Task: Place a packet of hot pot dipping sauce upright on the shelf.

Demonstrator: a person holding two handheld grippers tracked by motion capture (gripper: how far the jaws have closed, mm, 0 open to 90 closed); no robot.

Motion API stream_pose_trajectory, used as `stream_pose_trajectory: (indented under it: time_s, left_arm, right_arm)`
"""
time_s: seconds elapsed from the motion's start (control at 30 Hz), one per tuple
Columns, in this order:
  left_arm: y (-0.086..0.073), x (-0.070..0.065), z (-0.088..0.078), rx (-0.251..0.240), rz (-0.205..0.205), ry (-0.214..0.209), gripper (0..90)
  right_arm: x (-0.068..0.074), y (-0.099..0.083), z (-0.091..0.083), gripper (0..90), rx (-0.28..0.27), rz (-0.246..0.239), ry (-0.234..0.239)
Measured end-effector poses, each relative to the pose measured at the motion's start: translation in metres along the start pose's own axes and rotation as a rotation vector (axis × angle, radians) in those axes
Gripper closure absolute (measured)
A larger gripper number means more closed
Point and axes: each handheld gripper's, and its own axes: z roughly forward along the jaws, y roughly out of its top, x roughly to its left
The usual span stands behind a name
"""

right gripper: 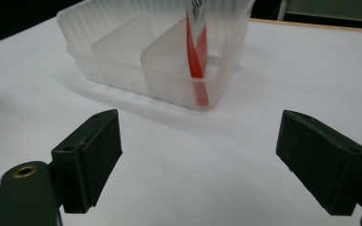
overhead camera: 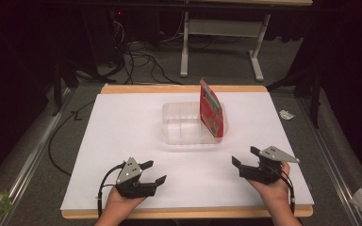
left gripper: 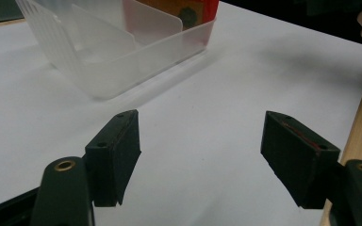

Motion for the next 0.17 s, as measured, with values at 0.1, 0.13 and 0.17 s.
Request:
stream_pose_trajectory:
  time_s: [0.1,0.13,0.17]
  left_arm:
    - [0.000,-0.002,0.001,0.001,0.000,-0.002,29.3]
    - [0.000,-0.002,0.002,0.005,0.000,-0.002,29.3]
    - [0.000,-0.002,0.002,0.005,0.000,-0.002,29.2]
  right_arm:
    - [-0.004,-0.012,-0.014,14.1,0.012,-0.008,-0.025]
    - [-0.006,-0.013,-0.017,14.1,0.011,-0.005,-0.023]
    - [-0.006,-0.013,-0.017,14.1,0.011,-0.005,-0.023]
